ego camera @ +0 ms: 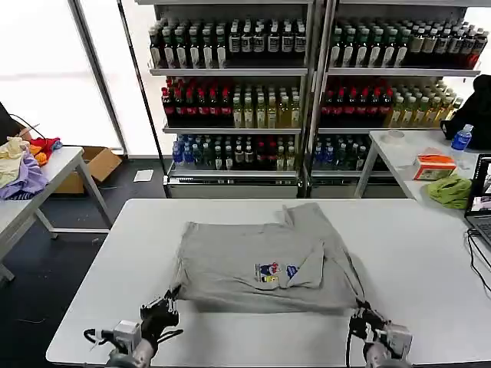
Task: Fold and organize the clothes.
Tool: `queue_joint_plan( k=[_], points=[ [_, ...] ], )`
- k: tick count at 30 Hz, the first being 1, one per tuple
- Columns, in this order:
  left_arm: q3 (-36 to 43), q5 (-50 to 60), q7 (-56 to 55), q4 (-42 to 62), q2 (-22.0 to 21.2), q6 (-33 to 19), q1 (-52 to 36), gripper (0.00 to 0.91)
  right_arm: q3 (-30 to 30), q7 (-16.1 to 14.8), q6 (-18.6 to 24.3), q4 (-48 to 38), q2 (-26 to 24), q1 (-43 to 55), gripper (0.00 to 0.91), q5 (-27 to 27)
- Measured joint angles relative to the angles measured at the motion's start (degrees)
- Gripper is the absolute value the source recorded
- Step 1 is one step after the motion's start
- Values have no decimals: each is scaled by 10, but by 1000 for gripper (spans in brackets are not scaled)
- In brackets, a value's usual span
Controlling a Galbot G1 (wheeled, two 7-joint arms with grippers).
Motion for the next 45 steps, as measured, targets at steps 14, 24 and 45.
queue_joint_plan(
  k=[14, 24, 45],
  points=[
    [-8, 24, 0, -17, -15, -16, 80, 907, -6, -4, 4, 6, 2, -30, 907, -34],
    [-7, 34, -12, -29, -26, -17, 99, 907, 2, -2, 12, 24, 3, -48, 907, -41],
    [-48, -24, 2, -62, -1, -27, -9, 907, 47, -52, 43, -2, -28, 101, 907, 11]
  ],
)
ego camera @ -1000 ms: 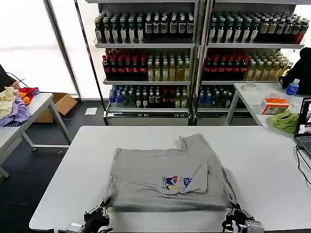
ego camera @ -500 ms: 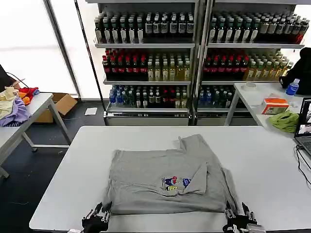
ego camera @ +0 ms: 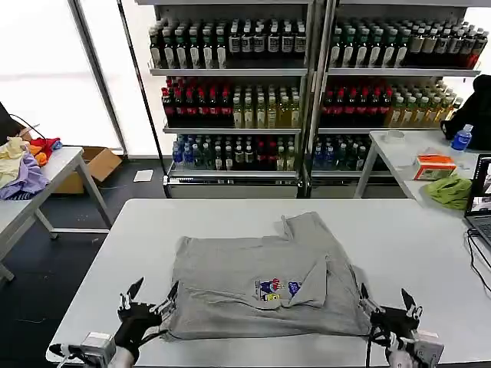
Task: Fold and organize the clothes.
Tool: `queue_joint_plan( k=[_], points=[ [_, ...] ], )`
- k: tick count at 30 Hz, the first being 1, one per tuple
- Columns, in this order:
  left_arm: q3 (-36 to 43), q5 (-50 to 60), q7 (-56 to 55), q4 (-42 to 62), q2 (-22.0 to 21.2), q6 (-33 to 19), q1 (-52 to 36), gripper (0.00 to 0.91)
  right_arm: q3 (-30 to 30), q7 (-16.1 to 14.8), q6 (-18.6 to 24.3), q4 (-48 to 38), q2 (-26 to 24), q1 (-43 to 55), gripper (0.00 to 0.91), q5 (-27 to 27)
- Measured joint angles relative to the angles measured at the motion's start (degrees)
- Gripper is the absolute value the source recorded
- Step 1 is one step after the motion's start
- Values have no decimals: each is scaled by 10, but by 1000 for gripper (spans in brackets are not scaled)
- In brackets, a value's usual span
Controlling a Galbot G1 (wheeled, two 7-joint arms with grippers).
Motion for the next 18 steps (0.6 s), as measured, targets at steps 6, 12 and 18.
queue_joint_plan(
  k=[6, 12, 18],
  points=[
    [17, -21, 18, 44, 29, 2, -86, 907, -25, -9, -22, -70, -31, 118, 907, 25],
    [56, -50, 30, 119, 63, 12, -191, 907, -75, -14, -31, -174, -42, 252, 907, 57],
    [113, -93, 38, 207, 81, 33, -307, 907, -133, -30, -40, -298, -39, 380, 907, 86]
  ],
)
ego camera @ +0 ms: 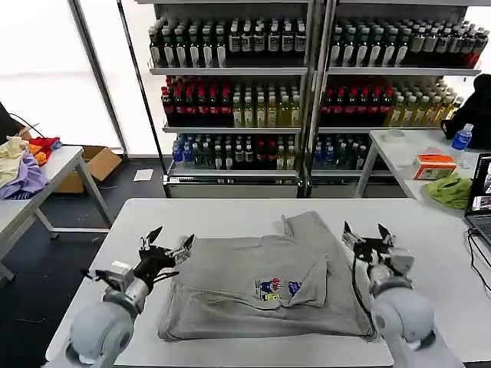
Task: Fold and organize the clothes.
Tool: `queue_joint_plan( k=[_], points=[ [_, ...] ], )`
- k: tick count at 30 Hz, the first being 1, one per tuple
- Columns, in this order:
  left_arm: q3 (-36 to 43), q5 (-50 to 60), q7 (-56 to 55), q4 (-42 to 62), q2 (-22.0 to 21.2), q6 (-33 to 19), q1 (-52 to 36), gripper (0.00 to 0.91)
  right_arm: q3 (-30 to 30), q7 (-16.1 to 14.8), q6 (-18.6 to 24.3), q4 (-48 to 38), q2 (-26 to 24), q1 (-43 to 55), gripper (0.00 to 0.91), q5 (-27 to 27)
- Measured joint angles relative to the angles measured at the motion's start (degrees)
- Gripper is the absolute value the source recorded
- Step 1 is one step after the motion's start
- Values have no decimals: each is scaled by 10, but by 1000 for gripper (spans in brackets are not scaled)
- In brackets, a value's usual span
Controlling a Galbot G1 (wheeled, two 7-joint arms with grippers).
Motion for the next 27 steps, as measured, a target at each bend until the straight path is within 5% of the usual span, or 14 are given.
queue_joint_plan(
  k=[12, 27],
  points=[
    [69, -44, 9, 159, -5, 36, -134, 907, -82, -35, 6, -214, 30, 184, 907, 19],
    [85, -44, 7, 237, -15, 54, -177, 907, -104, -54, 9, -349, 75, 242, 907, 1]
  ],
)
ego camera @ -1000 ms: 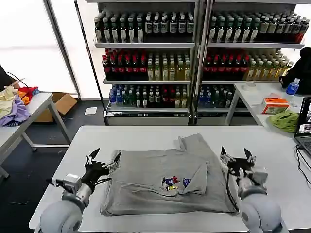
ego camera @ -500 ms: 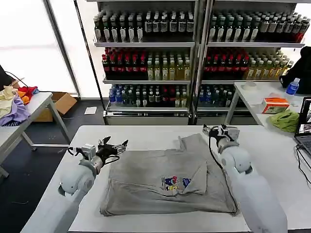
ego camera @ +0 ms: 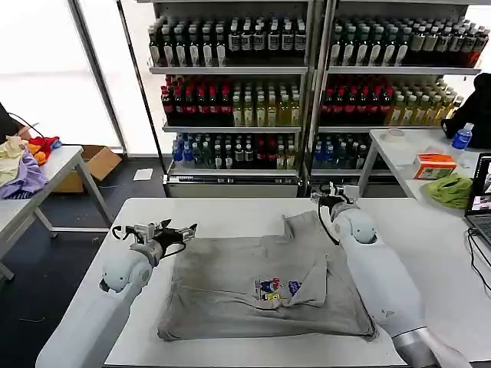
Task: Fold and organize the clothes.
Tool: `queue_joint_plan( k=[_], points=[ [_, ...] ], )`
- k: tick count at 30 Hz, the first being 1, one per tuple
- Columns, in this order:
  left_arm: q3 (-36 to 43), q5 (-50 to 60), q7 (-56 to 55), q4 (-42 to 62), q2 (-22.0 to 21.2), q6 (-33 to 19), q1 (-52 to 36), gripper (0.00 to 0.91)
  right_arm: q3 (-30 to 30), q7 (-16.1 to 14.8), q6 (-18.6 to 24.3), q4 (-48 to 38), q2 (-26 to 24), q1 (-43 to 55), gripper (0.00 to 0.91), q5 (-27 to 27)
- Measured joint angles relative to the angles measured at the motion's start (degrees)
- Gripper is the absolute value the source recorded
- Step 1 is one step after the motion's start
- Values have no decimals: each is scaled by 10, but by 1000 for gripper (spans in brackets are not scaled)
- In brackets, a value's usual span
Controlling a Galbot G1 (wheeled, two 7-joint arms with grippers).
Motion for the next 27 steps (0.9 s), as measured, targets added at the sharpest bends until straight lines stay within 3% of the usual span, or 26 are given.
queue_joint_plan(
  k=[27],
  points=[
    [-5, 10, 5, 16, 1, 1, 31, 907, -11, 5, -18, -22, 22, -15, 907, -34]
  ],
)
